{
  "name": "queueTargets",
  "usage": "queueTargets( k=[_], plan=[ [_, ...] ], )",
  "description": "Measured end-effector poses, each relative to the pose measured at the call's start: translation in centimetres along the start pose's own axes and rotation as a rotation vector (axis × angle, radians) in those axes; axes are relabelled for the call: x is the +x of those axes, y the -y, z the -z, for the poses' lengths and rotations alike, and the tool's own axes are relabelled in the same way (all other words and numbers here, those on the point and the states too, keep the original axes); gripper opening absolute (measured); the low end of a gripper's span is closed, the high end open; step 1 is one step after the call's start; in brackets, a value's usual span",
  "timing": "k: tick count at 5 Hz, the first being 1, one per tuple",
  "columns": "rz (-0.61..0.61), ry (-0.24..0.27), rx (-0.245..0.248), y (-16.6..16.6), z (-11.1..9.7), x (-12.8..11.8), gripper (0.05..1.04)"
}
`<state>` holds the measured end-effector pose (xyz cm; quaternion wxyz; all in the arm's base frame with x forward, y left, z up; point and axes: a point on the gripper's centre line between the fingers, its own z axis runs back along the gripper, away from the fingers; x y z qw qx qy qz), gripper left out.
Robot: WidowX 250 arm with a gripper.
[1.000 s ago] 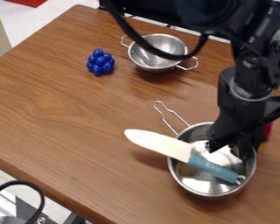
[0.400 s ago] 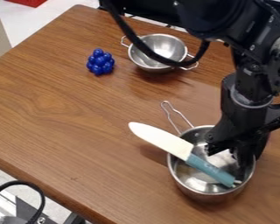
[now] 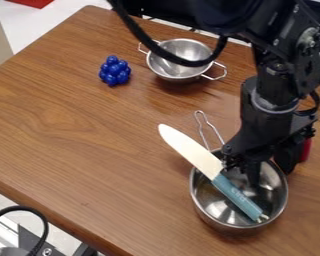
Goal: Déplacer la pot d' argent vers le milieu du tableau
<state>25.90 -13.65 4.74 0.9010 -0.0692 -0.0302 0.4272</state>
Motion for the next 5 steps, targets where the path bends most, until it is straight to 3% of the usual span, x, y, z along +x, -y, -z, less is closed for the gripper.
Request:
queueTargets(
  k=[1,2,3,5],
  plan=[
    [0.012,-0.002,-0.03,0.2,-1.2,0.2,0.983],
    [0.021,-0.045,-0.035,-0.2,-2.7,0.5,0.999],
    [0.074,-0.02,-0.01,-0.5,-4.0,1.3,0.999],
    [0.121,0.144,-0.019,1.9,-5.2,6.1,0.999]
  ],
)
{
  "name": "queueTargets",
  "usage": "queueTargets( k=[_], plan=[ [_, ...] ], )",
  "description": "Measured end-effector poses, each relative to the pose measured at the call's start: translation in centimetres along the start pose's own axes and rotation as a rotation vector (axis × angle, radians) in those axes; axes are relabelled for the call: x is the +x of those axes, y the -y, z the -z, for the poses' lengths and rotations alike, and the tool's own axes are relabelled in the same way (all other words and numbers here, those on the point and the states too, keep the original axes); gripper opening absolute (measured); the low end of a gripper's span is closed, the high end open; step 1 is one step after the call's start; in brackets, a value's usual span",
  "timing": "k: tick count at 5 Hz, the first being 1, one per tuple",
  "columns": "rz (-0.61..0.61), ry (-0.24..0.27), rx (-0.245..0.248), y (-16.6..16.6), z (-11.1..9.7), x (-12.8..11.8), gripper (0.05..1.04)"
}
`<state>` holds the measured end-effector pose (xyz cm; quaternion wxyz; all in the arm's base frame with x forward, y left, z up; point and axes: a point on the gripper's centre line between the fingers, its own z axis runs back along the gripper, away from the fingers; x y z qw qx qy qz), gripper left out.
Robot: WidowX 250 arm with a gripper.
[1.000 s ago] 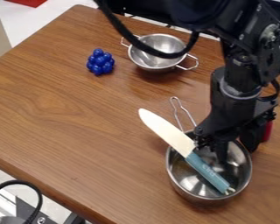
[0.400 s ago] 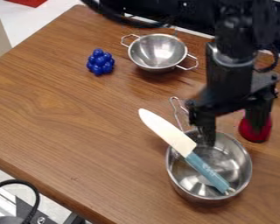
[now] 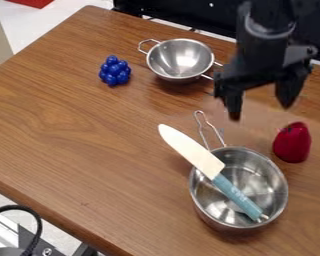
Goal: Déplacer la pot d' argent vers le milieu du tableau
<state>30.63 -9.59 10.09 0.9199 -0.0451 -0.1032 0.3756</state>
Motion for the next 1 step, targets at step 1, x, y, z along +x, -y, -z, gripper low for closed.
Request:
queueTargets(
  k=[1],
  plan=[
    [0.037,0.029,-0.008,2.17,0.36,2.59,0.999]
  ],
)
